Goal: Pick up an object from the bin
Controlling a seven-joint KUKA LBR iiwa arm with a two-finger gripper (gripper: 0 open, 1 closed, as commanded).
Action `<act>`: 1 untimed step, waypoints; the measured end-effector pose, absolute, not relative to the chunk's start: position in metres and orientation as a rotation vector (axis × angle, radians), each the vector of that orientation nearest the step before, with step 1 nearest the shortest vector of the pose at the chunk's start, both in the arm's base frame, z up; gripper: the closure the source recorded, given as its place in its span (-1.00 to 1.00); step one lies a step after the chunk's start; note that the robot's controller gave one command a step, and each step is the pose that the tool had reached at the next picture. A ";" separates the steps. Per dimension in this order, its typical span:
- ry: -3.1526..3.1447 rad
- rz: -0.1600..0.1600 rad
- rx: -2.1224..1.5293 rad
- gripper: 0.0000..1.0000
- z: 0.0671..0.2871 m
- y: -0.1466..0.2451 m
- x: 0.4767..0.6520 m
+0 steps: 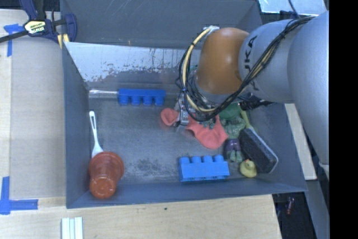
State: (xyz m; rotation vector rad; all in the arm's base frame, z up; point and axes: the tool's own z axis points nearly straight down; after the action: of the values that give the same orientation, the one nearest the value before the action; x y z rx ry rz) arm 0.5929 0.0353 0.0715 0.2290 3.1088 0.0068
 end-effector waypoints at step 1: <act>3.109 0.007 0.230 1.00 0.071 0.035 0.593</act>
Offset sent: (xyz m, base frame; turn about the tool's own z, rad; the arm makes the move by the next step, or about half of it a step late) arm -0.0490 -0.0044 0.1773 -0.0279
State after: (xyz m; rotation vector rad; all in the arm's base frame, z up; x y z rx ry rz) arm 0.5929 0.0353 0.0714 0.2295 3.1088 0.0070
